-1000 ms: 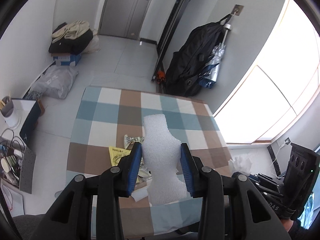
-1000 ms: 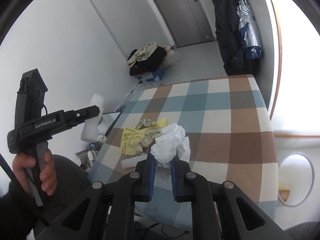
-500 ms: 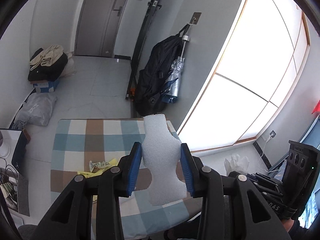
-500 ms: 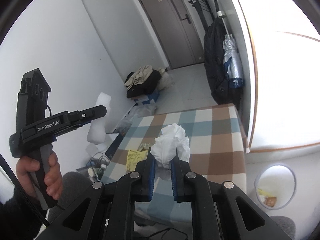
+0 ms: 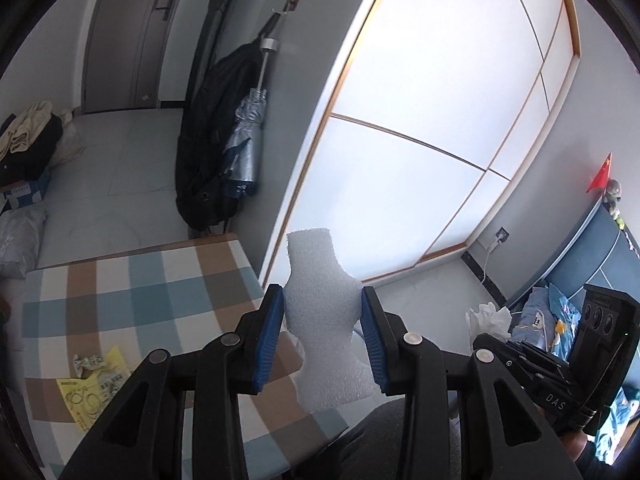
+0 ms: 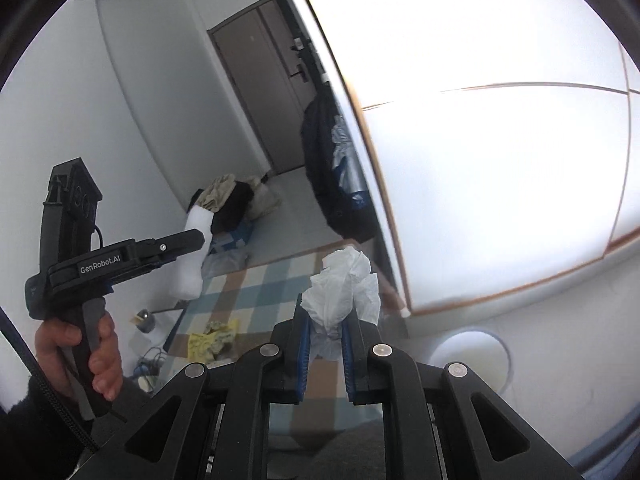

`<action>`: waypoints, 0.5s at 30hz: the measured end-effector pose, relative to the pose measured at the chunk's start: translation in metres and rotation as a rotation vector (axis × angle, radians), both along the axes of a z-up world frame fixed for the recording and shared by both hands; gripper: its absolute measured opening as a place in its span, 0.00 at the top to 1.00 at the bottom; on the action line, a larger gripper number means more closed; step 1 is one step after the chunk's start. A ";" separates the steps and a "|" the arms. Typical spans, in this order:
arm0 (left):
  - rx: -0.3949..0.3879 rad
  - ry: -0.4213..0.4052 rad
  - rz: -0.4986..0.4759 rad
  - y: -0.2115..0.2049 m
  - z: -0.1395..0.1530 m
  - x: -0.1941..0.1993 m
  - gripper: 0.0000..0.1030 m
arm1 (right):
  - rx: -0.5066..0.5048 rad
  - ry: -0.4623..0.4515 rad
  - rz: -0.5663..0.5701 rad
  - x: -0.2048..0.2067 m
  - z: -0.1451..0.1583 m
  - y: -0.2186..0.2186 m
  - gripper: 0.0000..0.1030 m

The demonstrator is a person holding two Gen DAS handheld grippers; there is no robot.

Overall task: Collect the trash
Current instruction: 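Carry the white tissue and foam block with both tools over the bin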

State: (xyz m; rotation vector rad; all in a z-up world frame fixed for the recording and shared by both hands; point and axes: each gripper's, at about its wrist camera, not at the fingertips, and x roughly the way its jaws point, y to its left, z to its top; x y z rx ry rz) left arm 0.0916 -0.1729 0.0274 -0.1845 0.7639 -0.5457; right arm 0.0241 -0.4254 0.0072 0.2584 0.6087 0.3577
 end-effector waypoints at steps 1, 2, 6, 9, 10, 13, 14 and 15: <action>0.001 0.005 -0.016 -0.008 0.000 0.002 0.68 | 0.004 0.013 -0.022 0.001 -0.003 -0.012 0.88; 0.002 0.012 -0.036 -0.017 -0.002 0.005 0.67 | 0.009 0.029 -0.042 0.002 -0.007 -0.022 0.88; 0.001 0.044 -0.107 -0.052 -0.010 0.018 0.67 | 0.020 0.102 -0.134 0.005 -0.030 -0.062 0.88; -0.011 0.088 -0.156 -0.076 -0.021 0.029 0.68 | 0.041 0.166 -0.198 0.007 -0.053 -0.088 0.88; -0.012 0.101 -0.171 -0.084 -0.025 0.032 0.68 | 0.052 0.189 -0.217 0.008 -0.061 -0.096 0.88; -0.012 0.140 -0.214 -0.108 -0.041 0.041 0.68 | 0.055 0.241 -0.257 0.016 -0.085 -0.113 0.88; -0.015 0.158 -0.227 -0.116 -0.047 0.044 0.68 | 0.053 0.256 -0.265 0.017 -0.093 -0.117 0.88; -0.017 0.175 -0.237 -0.123 -0.052 0.045 0.68 | 0.056 0.276 -0.273 0.021 -0.105 -0.122 0.88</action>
